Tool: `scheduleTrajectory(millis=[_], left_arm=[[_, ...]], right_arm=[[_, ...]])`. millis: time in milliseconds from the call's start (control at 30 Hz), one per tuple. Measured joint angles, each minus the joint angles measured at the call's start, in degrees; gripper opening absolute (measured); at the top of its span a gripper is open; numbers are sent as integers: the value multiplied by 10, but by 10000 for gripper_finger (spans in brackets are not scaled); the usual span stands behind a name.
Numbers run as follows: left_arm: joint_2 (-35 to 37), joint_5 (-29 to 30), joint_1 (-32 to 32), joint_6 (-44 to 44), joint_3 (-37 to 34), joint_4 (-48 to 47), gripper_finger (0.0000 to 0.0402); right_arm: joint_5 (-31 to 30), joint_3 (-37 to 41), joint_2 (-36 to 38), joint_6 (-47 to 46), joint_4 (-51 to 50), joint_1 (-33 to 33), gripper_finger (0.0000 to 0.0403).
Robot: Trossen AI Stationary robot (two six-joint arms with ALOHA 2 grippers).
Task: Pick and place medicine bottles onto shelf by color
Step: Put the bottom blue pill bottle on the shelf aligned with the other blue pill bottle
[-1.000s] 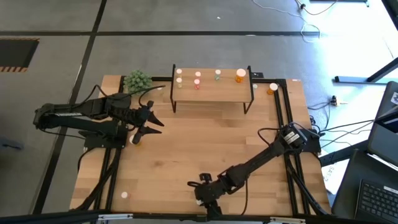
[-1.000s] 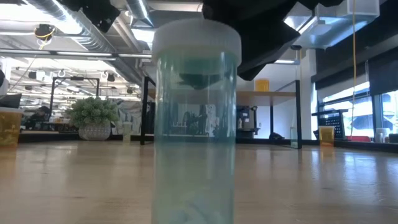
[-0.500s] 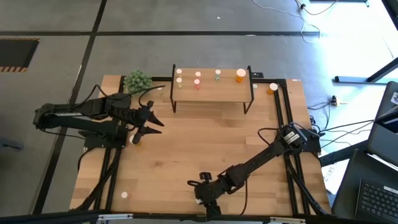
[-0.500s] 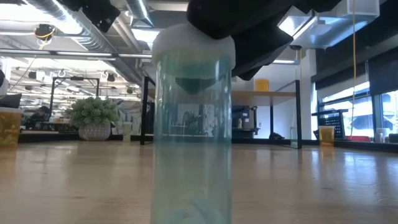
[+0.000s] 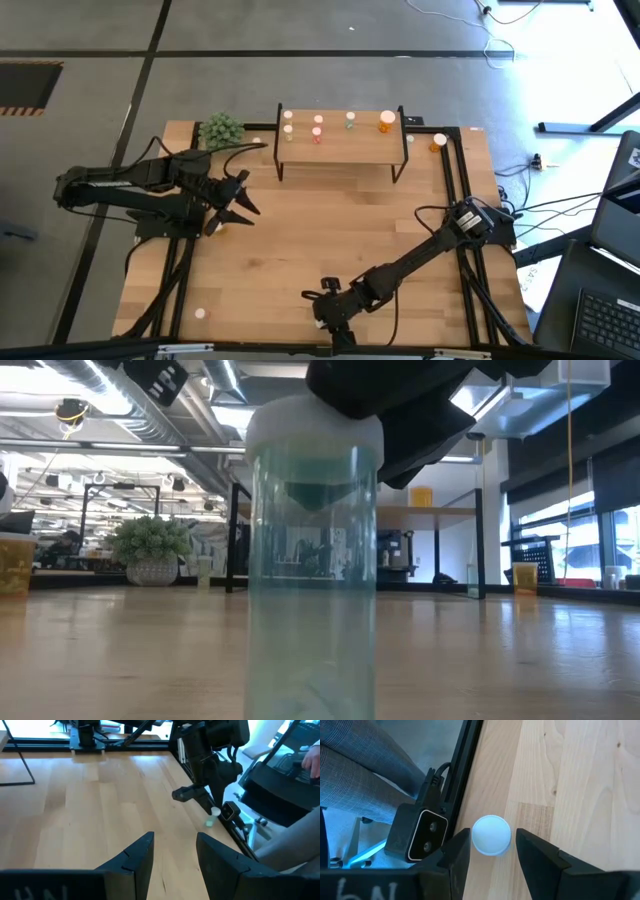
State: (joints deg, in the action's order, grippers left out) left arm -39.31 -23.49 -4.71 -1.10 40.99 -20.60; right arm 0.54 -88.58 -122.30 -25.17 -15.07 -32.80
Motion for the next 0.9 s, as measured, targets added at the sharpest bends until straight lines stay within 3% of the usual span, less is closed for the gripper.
scheduleTrajectory(millis=[900], left_arm=[[0, 5, 0, 2, 0, 0, 142]], right_arm=[[0, 0, 0, 23, 0, -6, 161]])
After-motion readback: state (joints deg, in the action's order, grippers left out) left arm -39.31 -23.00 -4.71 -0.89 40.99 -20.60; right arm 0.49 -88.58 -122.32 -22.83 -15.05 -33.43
